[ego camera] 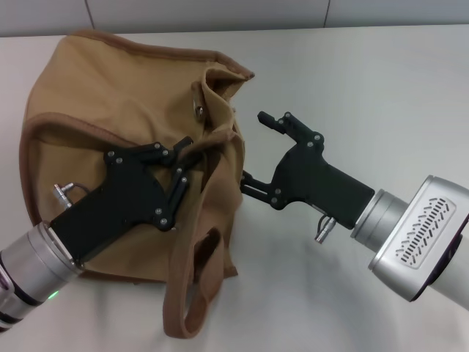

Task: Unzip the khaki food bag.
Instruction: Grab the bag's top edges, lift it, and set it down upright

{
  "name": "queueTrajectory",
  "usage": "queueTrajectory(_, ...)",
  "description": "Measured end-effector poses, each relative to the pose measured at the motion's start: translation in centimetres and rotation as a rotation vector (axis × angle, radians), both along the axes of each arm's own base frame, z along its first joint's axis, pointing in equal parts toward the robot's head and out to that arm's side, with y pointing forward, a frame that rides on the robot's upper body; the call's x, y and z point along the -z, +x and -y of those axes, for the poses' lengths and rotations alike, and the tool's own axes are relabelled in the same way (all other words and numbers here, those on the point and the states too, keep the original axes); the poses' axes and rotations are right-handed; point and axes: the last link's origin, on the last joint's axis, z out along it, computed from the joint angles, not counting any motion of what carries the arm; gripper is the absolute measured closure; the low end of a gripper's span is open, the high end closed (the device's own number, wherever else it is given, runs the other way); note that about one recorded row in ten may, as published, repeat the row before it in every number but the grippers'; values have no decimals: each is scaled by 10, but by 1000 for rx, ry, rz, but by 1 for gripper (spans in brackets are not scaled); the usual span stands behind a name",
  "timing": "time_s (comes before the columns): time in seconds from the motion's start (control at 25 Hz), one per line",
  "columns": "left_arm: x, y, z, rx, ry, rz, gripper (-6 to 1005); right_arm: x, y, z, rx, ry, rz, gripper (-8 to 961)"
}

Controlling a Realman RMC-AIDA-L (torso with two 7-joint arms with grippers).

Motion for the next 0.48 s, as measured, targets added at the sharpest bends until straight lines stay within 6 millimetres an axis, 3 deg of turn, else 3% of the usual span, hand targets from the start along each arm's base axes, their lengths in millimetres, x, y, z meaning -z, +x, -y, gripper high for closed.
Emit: queueTrajectory(0.48, 2, -2, 2, -13, -5, -2, 920, 2, -14, 5, -13, -2, -72, 151)
